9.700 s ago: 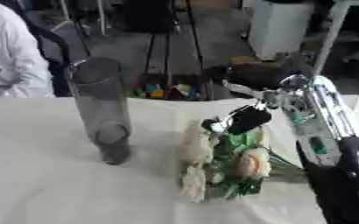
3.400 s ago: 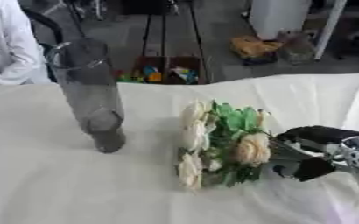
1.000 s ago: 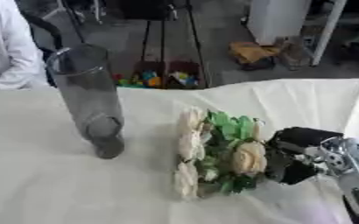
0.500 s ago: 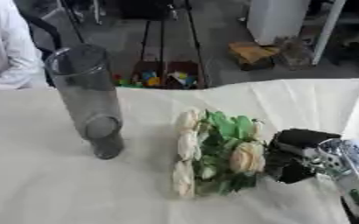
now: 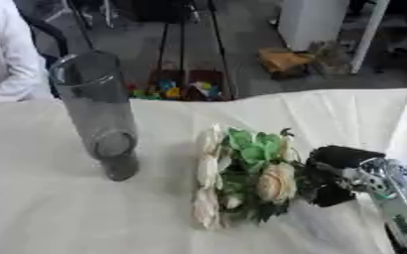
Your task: Arrange flowers into the vase.
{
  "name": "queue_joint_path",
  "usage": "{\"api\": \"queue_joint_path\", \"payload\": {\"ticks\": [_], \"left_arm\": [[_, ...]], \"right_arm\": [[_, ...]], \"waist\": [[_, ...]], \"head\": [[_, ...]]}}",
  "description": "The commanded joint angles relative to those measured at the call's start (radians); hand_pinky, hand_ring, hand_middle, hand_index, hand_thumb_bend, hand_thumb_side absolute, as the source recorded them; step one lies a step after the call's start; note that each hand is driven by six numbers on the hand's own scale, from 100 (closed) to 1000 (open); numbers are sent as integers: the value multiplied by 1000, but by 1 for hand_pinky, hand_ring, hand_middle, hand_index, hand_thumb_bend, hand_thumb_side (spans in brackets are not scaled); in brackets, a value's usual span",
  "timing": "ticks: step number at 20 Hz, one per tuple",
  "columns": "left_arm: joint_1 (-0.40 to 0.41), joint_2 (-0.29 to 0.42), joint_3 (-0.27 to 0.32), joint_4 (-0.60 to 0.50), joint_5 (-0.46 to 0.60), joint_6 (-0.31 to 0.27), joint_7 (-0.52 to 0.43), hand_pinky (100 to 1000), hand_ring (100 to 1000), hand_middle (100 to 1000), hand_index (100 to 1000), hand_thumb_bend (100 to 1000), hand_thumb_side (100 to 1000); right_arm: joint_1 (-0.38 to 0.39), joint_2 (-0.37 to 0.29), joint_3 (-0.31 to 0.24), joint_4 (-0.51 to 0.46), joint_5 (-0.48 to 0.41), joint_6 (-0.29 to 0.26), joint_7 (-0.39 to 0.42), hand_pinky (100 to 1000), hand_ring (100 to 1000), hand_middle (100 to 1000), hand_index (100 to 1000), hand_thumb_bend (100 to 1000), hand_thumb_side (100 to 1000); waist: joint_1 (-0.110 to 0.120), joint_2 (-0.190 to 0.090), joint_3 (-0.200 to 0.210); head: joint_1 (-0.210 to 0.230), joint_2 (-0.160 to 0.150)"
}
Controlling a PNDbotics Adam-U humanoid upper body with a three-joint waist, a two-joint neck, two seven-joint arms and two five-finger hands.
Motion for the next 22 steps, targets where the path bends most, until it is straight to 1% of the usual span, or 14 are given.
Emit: {"api": "queue_joint_path", "payload": {"ticks": [1, 10, 16, 22], "left_arm": [[-17, 7, 1, -17, 3, 0, -4, 783, 854, 890, 957, 100, 1000], [-15, 8, 2, -17, 3, 1, -4, 783, 854, 890, 957, 100, 1000], [-15, 9, 2, -17, 3, 0, -4, 783, 854, 890, 957, 100, 1000], [-16, 9, 1, -17, 4, 0, -6, 783, 854, 890, 957, 100, 1000]], "right_arm": [[-16, -20, -8, -12, 3, 7, -15, 223, 201, 164, 282, 100, 494], [-39, -25, -27, -40, -11, 51, -82, 162, 159, 127, 252, 100, 479], [-63, -31, -41, -66, -39, 87, -110, 147, 147, 116, 242, 100, 464], [-81, -32, -48, -90, -68, 111, -129, 132, 137, 106, 234, 100, 447]], "waist": [[-2, -20, -1], [-1, -22, -2], [0, -24, 0], [1, -25, 3]], "head": [[-2, -12], [-2, -12], [-1, -12], [-1, -10]]}}
